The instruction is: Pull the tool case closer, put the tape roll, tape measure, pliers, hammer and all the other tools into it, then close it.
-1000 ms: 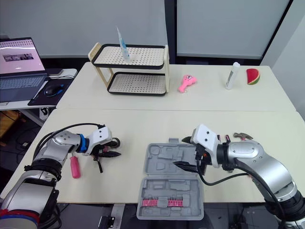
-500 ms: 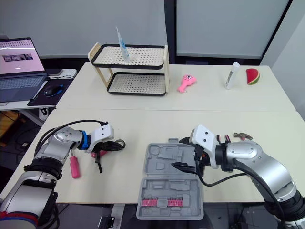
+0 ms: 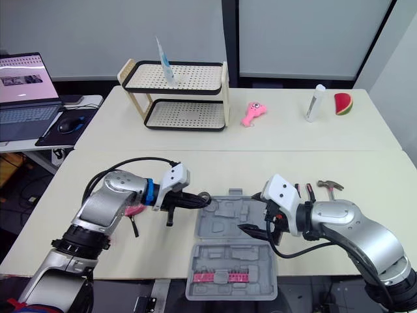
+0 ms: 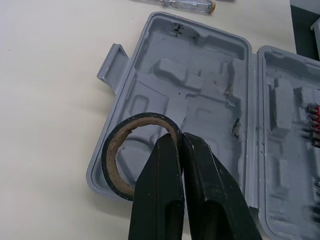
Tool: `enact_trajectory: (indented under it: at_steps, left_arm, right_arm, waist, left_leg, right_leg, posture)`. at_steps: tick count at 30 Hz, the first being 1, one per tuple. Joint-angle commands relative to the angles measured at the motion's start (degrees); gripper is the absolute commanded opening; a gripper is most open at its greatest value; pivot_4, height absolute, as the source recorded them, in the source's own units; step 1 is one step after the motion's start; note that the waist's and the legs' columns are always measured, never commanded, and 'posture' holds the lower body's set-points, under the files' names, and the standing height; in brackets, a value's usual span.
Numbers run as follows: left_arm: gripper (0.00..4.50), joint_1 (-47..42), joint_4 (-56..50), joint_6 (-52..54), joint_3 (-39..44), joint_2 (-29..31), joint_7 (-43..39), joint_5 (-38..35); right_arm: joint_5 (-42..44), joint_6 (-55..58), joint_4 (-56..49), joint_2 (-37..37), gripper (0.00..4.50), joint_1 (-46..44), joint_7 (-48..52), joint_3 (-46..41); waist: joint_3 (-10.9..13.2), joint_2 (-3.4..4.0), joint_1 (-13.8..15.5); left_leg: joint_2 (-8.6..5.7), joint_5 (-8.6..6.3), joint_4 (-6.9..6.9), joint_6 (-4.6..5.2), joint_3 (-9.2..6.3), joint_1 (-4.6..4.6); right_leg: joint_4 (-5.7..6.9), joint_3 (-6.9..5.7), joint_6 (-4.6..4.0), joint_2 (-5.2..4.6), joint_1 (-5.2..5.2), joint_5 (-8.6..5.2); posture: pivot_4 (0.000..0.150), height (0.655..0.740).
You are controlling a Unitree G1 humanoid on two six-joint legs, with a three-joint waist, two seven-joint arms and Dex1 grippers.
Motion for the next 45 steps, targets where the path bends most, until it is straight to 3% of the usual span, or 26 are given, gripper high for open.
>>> enact_trajectory:
  at_steps: [1,34,37,45]
  left_arm:
    - [0.03,-1.24,2.81,-1.02,-0.04,-0.92,1.35,-0.39]
    - [0.03,-3.8,16.54,-7.66,-3.04,-7.14,3.85,2.64]
    - [0.69,-4.2,15.66,-8.37,-2.44,-6.82,4.03,2.55]
    - [3.19,-3.62,6.44,-6.39,1.45,-2.65,2.94,-1.34]
  right_arm:
    - [1.05,0.84,-2.29,0.38,4.5,-0.6,-1.3,-1.2]
    - [2.04,2.17,-3.01,0.46,4.5,-0.35,-4.49,-1.01]
    - [2.13,2.2,-3.15,0.4,4.5,-0.11,-4.67,-1.09]
    - [2.39,2.26,-3.39,0.16,4.5,0.52,-5.0,-1.76]
  waist:
    - [0.0,-0.01,0.03]
    - [0.0,-0.01,0.14]
    - [0.0,-0.01,0.16]
    - [0.01,-0.01,0.12]
  left_leg:
    - [-0.01,0.0,0.0,0.0,0.01,0.0]
    - [-0.04,0.0,0.07,0.0,0.02,-0.01]
    - [-0.04,0.0,0.07,0.0,0.01,-0.02]
    - [-0.02,0.0,0.06,-0.01,0.0,-0.02]
  right_leg:
    - [0.0,0.0,0.0,-0.01,0.0,0.0]
    - [-0.02,0.0,0.0,-0.02,0.01,0.0]
    - [-0.02,0.0,0.0,-0.02,0.01,0.0]
    - [-0.02,0.01,0.0,-0.02,0.0,0.0]
  posture:
    - [0.15,0.729]
    - [0.15,0.729]
    - [0.15,0.729]
    - [0.15,0.729]
